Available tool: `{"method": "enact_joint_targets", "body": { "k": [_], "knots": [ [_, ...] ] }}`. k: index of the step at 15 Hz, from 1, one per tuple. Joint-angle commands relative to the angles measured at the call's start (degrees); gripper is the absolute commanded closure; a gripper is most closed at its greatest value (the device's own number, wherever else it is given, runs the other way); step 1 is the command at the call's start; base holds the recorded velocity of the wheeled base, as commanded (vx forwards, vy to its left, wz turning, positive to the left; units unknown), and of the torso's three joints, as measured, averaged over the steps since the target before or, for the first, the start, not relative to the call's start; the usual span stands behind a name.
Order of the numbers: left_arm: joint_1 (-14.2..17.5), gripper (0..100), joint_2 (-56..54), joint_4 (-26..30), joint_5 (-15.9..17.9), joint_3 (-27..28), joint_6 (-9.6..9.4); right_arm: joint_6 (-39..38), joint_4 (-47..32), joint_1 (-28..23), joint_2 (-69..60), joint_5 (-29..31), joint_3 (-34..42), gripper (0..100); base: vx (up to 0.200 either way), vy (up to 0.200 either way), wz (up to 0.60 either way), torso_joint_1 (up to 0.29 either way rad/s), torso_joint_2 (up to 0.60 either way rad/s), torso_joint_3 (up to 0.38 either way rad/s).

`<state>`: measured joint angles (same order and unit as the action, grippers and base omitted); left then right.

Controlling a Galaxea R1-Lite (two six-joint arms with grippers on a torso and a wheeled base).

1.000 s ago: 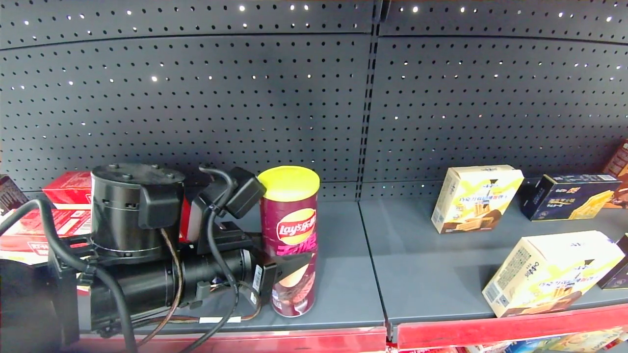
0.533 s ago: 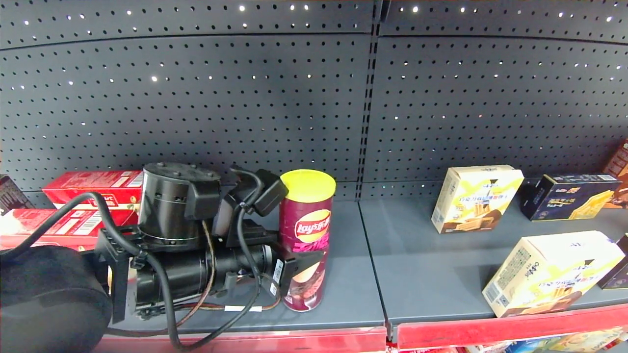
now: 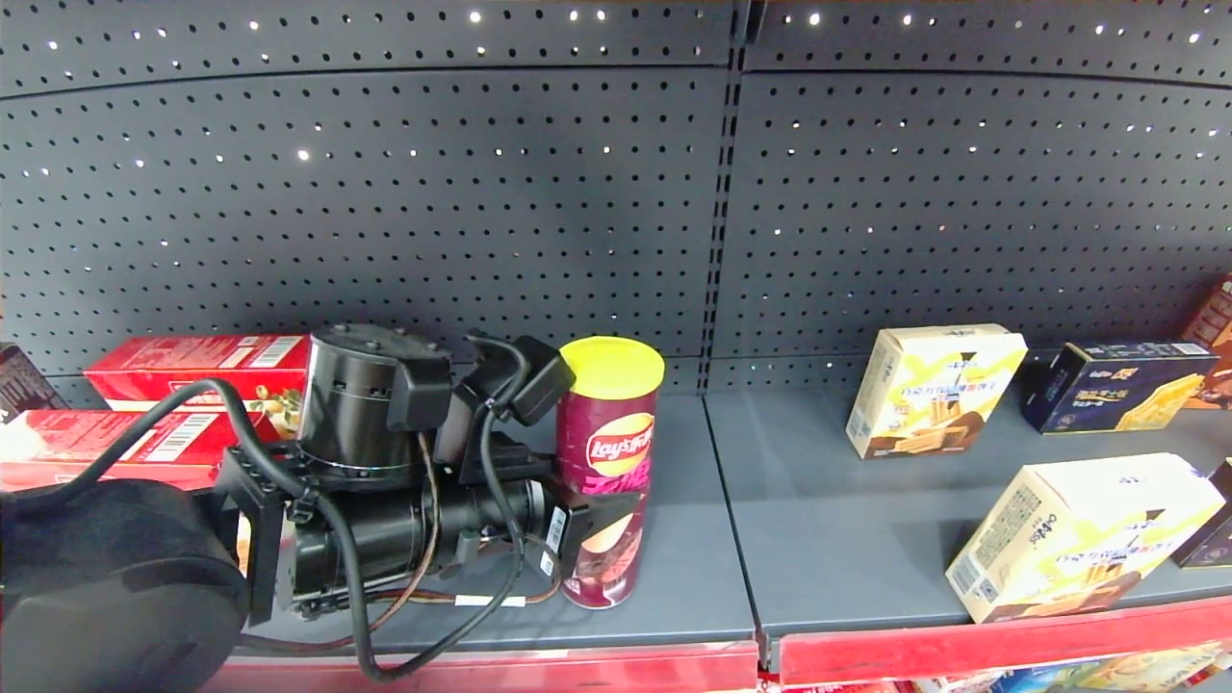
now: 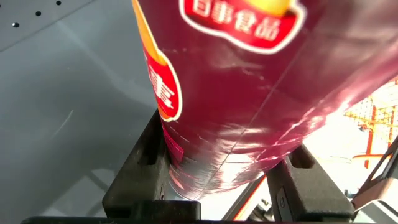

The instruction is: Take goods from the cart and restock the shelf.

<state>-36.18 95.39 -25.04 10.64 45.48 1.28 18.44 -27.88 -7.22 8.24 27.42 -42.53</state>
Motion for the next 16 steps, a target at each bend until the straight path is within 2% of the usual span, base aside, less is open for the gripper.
{"method": "enact_joint_targets", "body": {
  "k": [1, 15, 16],
  "knots": [
    [-0.03, 100, 0.32, 0.25, -0.01, -0.22, 0.04, 0.01, 0.02, 0.01, 0.20, 0.01, -0.01, 100, 0.000, 0.000, 0.00, 0.000, 0.00, 0.000],
    [-0.03, 100, -1.17, -0.98, -0.01, -2.94, -0.14, 0.10, 0.11, 0.01, 0.20, -0.17, -0.09, 100, 0.000, 0.000, 0.00, 0.000, 0.00, 0.000],
    [-0.03, 0, -1.26, -0.98, 0.08, -3.03, -0.14, 0.01, 0.11, 0.01, 0.20, -0.26, -0.09, 100, 0.000, 0.000, 0.00, 0.000, 0.00, 0.000]
  ]
}}
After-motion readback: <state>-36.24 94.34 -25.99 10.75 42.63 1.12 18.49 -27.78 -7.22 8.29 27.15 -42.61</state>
